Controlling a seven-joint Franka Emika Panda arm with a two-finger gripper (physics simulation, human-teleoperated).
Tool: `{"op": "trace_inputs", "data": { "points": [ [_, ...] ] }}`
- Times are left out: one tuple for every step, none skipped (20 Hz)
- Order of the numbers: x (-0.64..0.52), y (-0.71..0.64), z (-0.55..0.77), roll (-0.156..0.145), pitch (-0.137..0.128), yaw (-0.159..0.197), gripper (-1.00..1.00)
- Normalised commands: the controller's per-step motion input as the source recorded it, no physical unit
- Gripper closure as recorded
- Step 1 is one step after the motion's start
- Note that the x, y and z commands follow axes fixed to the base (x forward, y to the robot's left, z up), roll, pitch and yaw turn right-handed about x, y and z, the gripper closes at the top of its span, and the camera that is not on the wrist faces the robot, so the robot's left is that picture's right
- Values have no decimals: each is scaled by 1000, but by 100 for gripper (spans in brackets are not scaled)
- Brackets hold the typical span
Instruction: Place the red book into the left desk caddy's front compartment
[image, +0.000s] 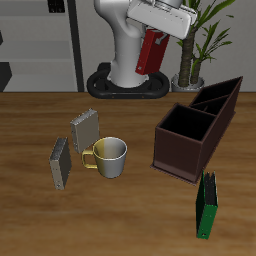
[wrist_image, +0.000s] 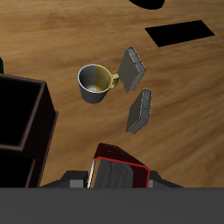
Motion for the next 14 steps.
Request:
{"op": "trace_inputs", "data": {
  "points": [
    [-102,228,-87,13,7,18,100],
    [-31,129,-86,79,55,-20,100],
    [-92,191,-99,-11,46,-62,100],
    [-115,314,-27,89,-64,62,100],
    [-140,482,-235,120,56,-66,100],
    [-95,363,-62,93,-48,80,100],
    [20,171,-89,19,52,-84,100],
    [39,274,-29,45,15,13,100],
    [66,201,-4,43,-15,19,100],
    [121,250,-7,17,61,-79,100],
    [-24,-10,9,0,0,0,100],
    [168,366,106,53,-22,-50,100],
    [95,209,98,16,5,-87,100],
    [64,183,97,1,-11,-69,100]
  ]
}}
